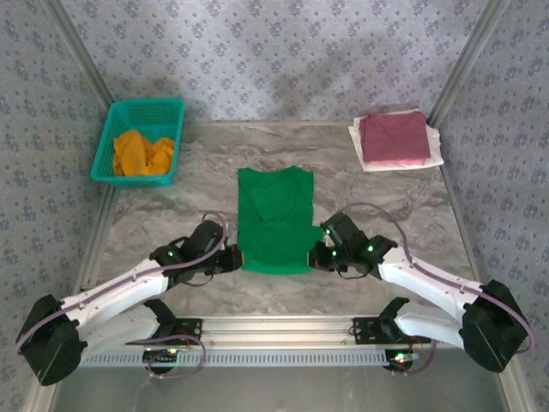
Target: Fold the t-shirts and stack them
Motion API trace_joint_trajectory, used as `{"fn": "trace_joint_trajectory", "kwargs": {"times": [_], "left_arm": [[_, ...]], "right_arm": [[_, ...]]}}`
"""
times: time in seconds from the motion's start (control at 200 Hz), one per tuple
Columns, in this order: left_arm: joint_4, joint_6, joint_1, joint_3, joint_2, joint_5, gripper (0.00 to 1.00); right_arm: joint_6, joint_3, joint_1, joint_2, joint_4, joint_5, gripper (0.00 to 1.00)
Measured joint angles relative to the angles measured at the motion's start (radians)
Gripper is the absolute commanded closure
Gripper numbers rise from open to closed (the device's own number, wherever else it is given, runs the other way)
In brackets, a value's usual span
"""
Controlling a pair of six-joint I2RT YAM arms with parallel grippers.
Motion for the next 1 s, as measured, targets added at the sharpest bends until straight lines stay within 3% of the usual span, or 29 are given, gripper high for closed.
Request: {"fn": "trace_joint_trajectory", "kwargs": {"times": [0.38,0.944,0.984,0.999], "left_arm": [[0.011,0.114,0.243,0.329,0.315,0.120,1.00],[-0.003,0.243,0.378,0.625,0.634,0.169,1.00],[-0.012,0.255,0.388,0.655,0.666,0.170,0.99],[-0.014,0.260,0.392,0.671,0.681,0.169,0.91]], "right_arm": [[-0.158,0.373,-0.231,0.288,-0.061,-0.071,1.00],[-0.259,0.682,-0.358,0.603,-0.079,-0.157,1.00],[-0.260,0.721,-0.367,0.640,-0.085,-0.166,0.90],[-0.260,0.737,-0.370,0.655,-0.085,-0.168,0.83]]}}
